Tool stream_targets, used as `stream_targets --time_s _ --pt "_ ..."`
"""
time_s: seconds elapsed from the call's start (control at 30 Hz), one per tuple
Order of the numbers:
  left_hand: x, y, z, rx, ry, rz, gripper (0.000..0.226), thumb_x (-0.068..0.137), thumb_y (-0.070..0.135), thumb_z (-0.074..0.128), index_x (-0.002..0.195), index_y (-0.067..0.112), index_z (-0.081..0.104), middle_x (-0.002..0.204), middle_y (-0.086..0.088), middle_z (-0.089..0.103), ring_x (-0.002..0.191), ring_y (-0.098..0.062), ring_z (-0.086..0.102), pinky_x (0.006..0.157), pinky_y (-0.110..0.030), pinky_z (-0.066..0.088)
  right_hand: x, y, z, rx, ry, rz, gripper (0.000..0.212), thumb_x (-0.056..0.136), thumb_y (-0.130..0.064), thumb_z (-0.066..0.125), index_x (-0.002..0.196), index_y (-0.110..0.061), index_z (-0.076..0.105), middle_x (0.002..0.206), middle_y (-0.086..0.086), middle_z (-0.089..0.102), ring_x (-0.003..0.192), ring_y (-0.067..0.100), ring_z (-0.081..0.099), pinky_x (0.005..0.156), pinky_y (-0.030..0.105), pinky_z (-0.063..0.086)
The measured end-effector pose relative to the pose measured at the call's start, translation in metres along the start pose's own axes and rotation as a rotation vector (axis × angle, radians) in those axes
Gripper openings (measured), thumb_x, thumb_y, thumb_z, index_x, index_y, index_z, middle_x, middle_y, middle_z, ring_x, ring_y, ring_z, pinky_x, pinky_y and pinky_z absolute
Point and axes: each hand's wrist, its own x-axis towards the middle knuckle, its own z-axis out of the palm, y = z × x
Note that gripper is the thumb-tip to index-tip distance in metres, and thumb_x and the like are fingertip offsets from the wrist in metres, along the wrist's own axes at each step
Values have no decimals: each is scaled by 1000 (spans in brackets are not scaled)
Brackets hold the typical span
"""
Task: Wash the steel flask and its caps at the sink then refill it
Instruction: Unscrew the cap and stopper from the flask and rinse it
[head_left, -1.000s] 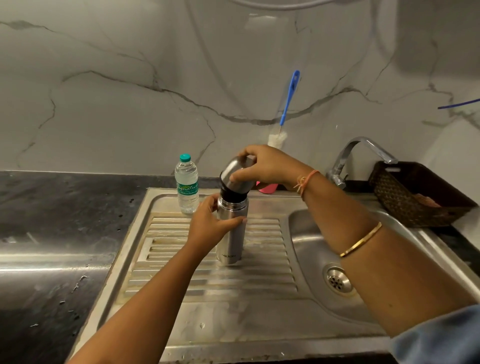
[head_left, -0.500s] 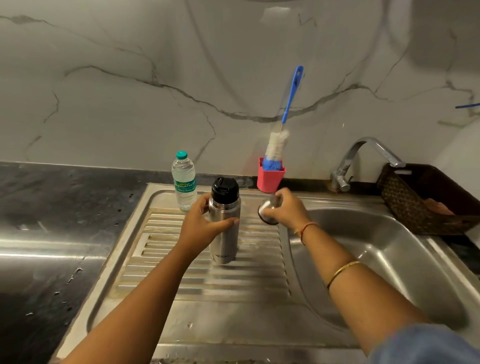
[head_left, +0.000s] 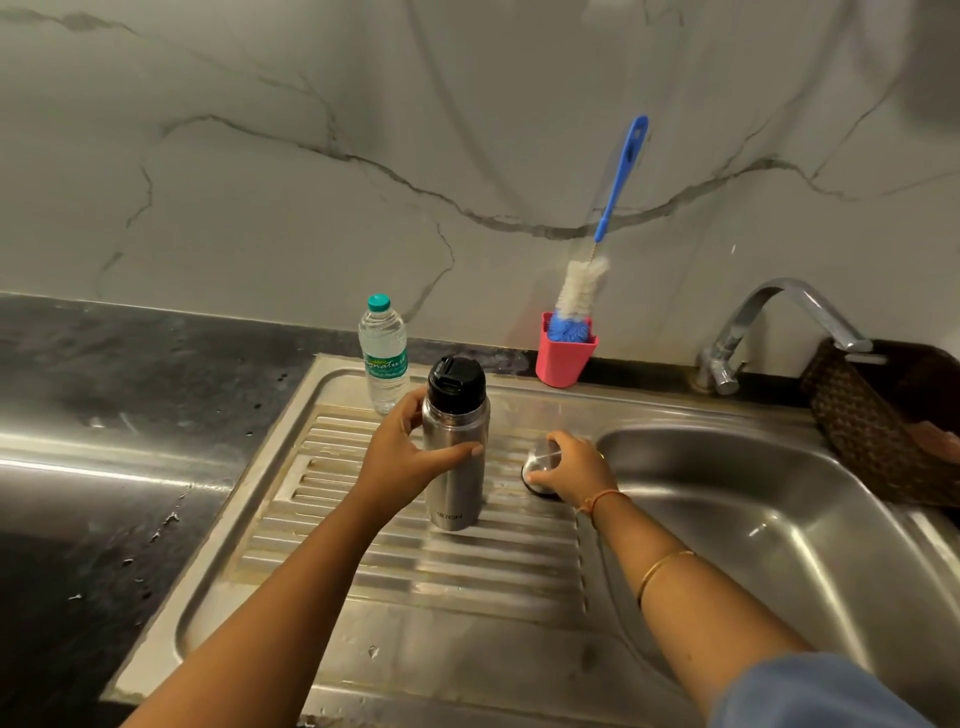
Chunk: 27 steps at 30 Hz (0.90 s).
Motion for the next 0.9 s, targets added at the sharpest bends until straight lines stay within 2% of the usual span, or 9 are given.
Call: stream_targets --time_s 0.07,0.17,0.27,0.33,0.5,0.6,0.73,0.8,0.9 --pt "0 0 0 0 -2 -4 64 68 23 84 119 34 46 107 28 54 101 9 49 81 -12 39 1 -7 -6 -32 -19 8 61 77 -37 70 130 -14 49 128 14 52 112 31 52 95 36 45" --pt "0 -1 -1 5 -2 -5 64 67 22 84 117 36 46 106 28 55 100 8 50 81 -12 39 -3 -36 -24 116 114 -59 47 86 -30 58 128 -10 53 129 14 52 114 29 51 95 36 44" --pt "1 -1 0 26 7 -5 63 67 23 85 116 34 47 105 27 54 98 8 50 79 -15 40 -24 -84 -51 381 274 -229 30 90 -28 56 112 -8 64 109 9 64 96 17 58 80 28 47" --pt "1 -2 0 30 15 1 63 66 23 85 116 33 49 105 24 57 98 7 51 79 -16 41 -43 -114 -68 404 301 -331 35 90 -40 56 102 -9 66 97 5 67 87 13 60 74 26 50" --pt "1 1 0 68 14 27 57 67 23 84 109 37 48 99 29 53 95 12 51 73 -6 36 -75 -161 -87 -133 172 -369 63 77 -69 53 108 -14 60 98 1 62 89 17 58 71 28 50" --pt "2 0 -1 89 24 45 52 67 25 85 100 42 49 98 29 53 92 13 51 72 -4 35 -77 -175 -85 -493 209 -380 59 79 -69 52 105 -16 58 97 3 62 81 17 53 64 28 40" --pt "6 -10 -3 121 30 77 54 63 36 85 108 34 54 106 13 61 106 -12 53 87 -28 46 -74 -181 -84 -510 144 -439 47 86 -50 58 112 -11 57 107 9 60 91 21 53 72 28 39" --pt "7 -10 -3 127 39 96 54 61 42 84 106 34 55 101 16 61 107 -16 53 93 -43 48 -72 -179 -86 -495 97 -479 46 87 -46 59 114 -10 57 110 10 58 96 22 52 75 27 39" --pt "6 -8 -2 123 60 120 51 62 41 84 101 35 53 94 27 53 102 -11 52 103 -52 39 -69 -174 -89 -507 39 -522 45 88 -45 57 116 -10 56 111 9 57 92 18 48 74 25 38"
